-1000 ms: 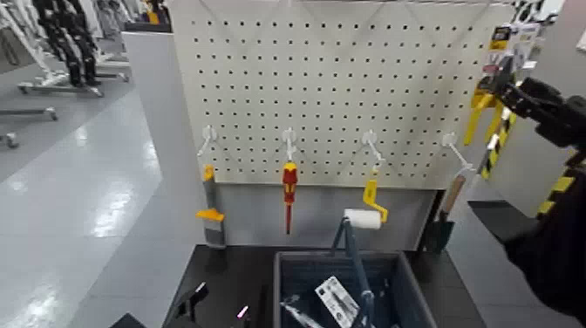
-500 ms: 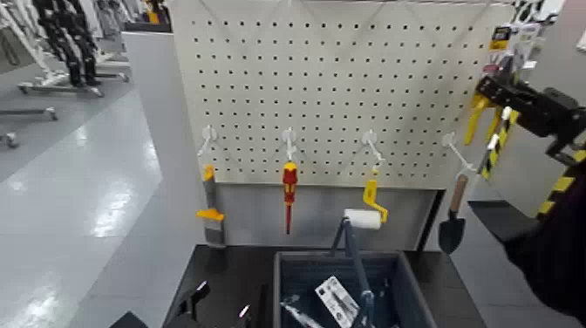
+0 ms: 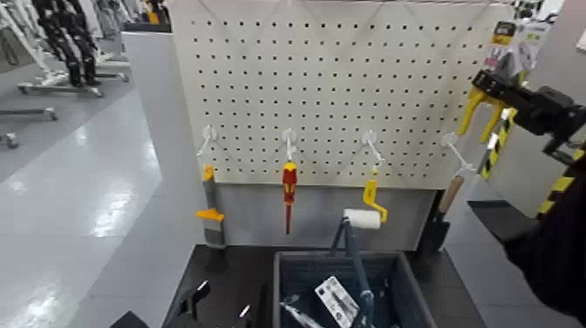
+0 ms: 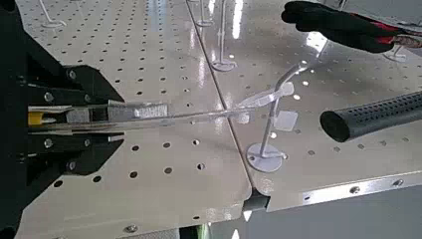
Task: Put the yellow pliers into the crate.
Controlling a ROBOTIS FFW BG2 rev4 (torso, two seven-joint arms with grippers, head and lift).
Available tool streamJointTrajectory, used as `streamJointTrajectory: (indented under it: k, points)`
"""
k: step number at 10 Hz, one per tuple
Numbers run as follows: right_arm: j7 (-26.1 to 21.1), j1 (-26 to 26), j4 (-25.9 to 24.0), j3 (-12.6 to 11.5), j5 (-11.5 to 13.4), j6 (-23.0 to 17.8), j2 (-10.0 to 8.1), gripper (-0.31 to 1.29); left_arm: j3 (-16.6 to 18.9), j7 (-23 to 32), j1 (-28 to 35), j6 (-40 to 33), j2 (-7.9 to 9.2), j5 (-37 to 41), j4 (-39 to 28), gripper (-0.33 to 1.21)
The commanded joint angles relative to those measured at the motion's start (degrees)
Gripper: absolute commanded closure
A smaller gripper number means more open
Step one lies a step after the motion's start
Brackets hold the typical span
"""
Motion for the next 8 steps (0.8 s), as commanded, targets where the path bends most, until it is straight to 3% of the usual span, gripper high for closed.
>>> streamJointTrajectory:
  k: [1, 6, 8]
  points:
    - [0.1, -0.2, 0.0, 0.4, 0.0, 0.0, -0.18, 1.17, 0.0, 0.0, -0.1, -0.1, 0.09, -0.1, 0.0, 0.12]
    - [0.4, -0.1, -1.0, 0.3, -0.1, -0.3, 0.0, 1.17, 0.0, -0.1, -0.1, 0.0, 0.0, -0.1, -0.1, 0.12]
    - [0.4, 1.3, -4.6, -0.1, -0.4, 0.1, 0.53, 1.17, 0.0, -0.2, 0.0, 0.0, 0.09, -0.1, -0.1, 0.12]
